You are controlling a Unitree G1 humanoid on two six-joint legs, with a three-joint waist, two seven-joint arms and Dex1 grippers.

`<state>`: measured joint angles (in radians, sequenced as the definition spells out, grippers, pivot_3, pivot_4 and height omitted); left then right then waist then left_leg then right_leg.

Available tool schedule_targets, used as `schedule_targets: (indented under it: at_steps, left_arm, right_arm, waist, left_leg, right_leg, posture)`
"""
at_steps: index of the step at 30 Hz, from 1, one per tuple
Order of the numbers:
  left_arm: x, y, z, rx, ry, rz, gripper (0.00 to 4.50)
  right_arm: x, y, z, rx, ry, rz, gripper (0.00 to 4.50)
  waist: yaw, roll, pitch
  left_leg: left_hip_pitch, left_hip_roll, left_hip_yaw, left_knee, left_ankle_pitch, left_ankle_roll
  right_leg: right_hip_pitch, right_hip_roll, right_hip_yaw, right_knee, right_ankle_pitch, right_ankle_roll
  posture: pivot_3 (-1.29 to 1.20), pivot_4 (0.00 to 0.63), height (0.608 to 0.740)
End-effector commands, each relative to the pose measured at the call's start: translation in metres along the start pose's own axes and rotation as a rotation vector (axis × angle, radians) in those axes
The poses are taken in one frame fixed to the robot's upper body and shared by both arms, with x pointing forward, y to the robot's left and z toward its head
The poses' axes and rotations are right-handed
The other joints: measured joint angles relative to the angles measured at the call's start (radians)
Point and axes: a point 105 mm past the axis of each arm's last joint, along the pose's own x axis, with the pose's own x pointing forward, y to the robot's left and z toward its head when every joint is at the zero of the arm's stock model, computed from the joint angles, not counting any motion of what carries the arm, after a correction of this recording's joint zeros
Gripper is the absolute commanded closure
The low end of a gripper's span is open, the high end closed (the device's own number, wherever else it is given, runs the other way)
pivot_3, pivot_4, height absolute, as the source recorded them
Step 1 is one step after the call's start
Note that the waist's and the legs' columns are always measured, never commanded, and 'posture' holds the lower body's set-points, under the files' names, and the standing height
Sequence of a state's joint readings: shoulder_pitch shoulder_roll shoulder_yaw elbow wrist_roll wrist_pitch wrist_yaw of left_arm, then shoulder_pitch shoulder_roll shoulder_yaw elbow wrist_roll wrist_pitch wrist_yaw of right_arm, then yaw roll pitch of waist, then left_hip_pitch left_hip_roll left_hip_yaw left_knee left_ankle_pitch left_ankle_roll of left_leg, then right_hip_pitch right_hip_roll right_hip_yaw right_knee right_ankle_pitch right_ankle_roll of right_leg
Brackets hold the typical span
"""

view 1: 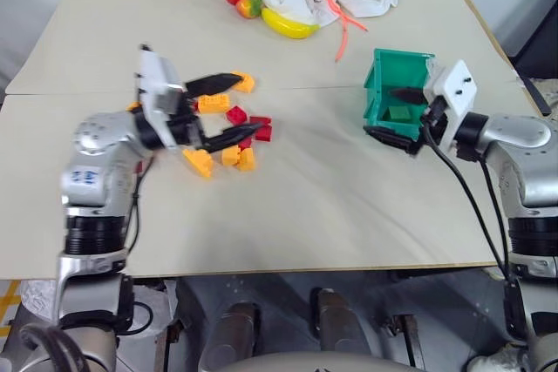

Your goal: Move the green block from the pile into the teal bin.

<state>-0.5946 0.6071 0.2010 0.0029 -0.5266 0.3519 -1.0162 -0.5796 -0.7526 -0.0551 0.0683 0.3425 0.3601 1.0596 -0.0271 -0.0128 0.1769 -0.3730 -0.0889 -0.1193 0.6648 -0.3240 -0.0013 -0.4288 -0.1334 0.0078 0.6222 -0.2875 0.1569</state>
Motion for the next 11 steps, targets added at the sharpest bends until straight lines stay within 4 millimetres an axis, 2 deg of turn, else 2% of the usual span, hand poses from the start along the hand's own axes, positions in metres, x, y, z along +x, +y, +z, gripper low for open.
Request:
schedule_targets:
  at_steps: [1, 6, 9, 11]
  left_arm:
    - [-0.038, 0.005, 0.014, -0.02, 0.024, 0.107, 0.0]
    - [-0.092, -0.029, -0.007, -0.098, 0.16, 0.126, 0.0]
    - [-0.112, -0.04, -0.007, -0.053, 0.186, 0.183, 0.0]
    - [-0.117, -0.045, -0.009, -0.056, 0.203, 0.201, 0.0]
  right_arm:
    - [-0.01, 0.011, -0.007, -0.018, -0.026, 0.114, 0.02]
    - [-0.014, 0.011, -0.026, -0.012, -0.014, 0.158, 0.02]
    - [-0.014, 0.007, -0.03, -0.006, -0.014, 0.152, 0.02]
    - [-0.014, 0.004, -0.033, -0.004, -0.01, 0.146, 0.02]
  waist:
    - [-0.001, 0.0, 0.0]
    - [-0.003, 0.003, 0.001]
    - [0.002, 0.003, 0.001]
    - [0.005, 0.003, 0.001]
  left_leg:
    - [0.001, 0.0, 0.0, 0.0, 0.0, 0.0]
    - [0.001, 0.001, 0.002, -0.002, -0.001, 0.001]
    - [0.001, 0.002, 0.001, -0.001, -0.002, 0.0]
    - [0.002, 0.002, 0.001, -0.001, -0.002, -0.001]
  right_leg:
    - [0.0, 0.0, 0.0, 0.001, 0.0, 0.0]
    - [0.0, 0.0, 0.002, 0.001, 0.0, 0.0]
    - [0.0, 0.0, 0.001, -0.001, -0.001, -0.001]
    - [0.001, 0.0, 0.001, -0.002, -0.001, -0.001]
  posture:
    - [0.0, 0.15, 0.74]
    - [0.0, 0.15, 0.74]
    - [0.0, 0.15, 0.74]
    - [0.0, 0.15, 0.74]
